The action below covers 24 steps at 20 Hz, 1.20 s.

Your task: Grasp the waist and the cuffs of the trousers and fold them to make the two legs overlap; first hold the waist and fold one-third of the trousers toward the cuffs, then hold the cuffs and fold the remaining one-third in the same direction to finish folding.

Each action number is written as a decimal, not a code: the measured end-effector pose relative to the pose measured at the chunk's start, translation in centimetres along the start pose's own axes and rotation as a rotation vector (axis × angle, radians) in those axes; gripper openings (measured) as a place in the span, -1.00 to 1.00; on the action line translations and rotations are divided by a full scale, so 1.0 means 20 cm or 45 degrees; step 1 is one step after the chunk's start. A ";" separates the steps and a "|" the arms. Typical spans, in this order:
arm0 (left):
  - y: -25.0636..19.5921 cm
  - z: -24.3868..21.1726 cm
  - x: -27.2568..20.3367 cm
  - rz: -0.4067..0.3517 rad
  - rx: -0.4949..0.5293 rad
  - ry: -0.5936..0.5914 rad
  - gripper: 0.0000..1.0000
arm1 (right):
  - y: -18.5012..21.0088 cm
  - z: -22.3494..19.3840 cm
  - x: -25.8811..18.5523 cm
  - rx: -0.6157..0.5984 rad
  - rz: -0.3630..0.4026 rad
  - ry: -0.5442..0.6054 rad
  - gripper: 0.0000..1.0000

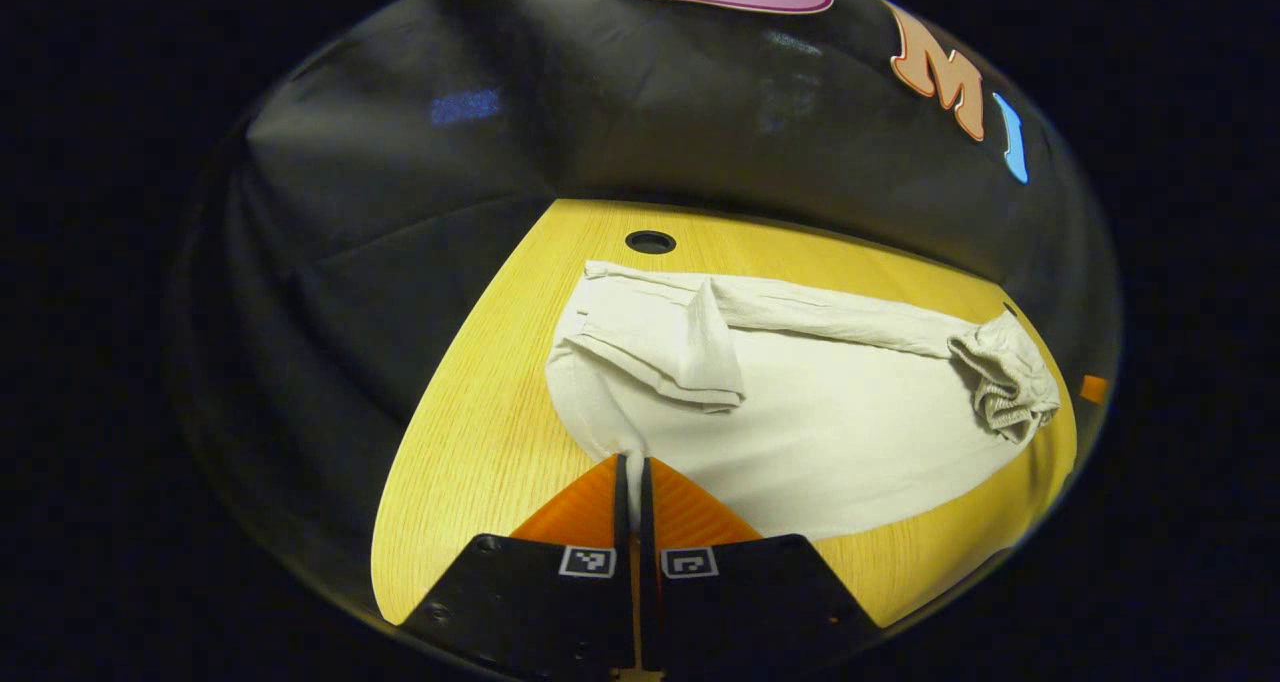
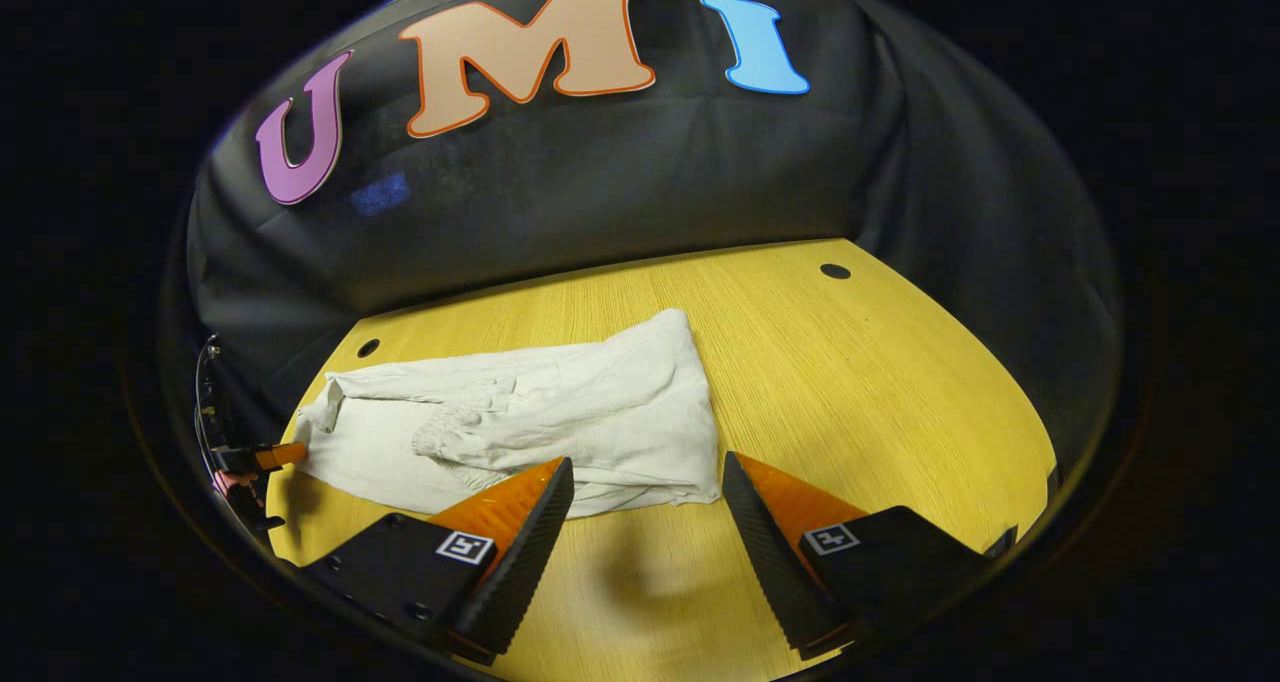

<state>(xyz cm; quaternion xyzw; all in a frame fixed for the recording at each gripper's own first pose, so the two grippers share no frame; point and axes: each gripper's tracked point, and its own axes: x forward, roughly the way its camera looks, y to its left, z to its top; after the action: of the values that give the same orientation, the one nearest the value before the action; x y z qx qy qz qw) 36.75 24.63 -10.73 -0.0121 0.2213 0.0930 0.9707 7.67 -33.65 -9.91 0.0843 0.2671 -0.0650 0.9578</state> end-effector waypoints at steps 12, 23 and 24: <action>-0.19 0.19 -0.10 -0.138 -0.225 -0.118 -1.00 | -0.13 0.09 -0.23 0.007 -0.078 -0.102 0.93; -0.85 0.52 -0.24 -0.292 -0.289 -0.283 -1.00 | -0.29 0.18 -0.34 -0.031 0.051 -0.110 0.92; -0.92 0.56 -0.26 -0.303 -0.289 -0.301 -1.00 | -0.32 0.19 -0.35 -0.042 0.063 -0.108 0.93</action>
<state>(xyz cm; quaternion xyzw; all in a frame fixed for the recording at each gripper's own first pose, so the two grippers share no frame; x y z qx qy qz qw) 40.33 6.42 1.34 -0.1365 0.0909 0.0027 0.9865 2.53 -40.01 -3.90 0.0724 0.2253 -0.0405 0.9708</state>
